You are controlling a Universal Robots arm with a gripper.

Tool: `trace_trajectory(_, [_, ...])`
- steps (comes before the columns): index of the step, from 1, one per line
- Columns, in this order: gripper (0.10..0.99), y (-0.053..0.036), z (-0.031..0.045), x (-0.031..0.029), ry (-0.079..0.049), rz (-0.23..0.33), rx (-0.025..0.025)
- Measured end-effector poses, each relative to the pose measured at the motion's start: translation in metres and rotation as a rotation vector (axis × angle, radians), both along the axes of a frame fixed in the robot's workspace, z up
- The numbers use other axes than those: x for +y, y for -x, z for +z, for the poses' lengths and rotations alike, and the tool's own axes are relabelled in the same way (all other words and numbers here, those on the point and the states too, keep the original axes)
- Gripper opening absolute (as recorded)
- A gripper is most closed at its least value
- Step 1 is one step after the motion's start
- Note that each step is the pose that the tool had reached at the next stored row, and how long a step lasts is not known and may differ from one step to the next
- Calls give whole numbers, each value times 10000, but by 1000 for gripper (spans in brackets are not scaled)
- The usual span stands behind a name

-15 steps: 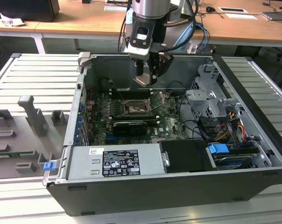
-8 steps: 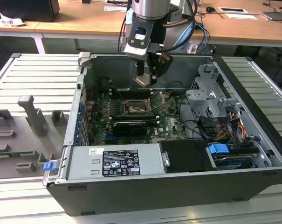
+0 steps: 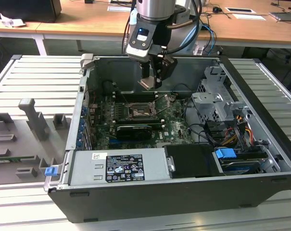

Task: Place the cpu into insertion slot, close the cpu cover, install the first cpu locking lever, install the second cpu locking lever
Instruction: 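Place the cpu into insertion slot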

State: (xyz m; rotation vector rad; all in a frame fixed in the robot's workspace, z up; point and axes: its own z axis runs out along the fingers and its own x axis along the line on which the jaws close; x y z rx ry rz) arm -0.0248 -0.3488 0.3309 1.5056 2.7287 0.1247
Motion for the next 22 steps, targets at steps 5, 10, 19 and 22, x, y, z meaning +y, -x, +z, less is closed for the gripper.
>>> trace_trajectory(5, [529, 0, -12, 0, -1, -184, 0])
trace_trajectory(10, [529, 0, -33, 0, 5, -231, 1])
trace_trajectory(19, [529, 0, -49, 0, 4, -259, 2])
trace_trajectory(22, [529, 0, -50, 0, 3, -289, 2])
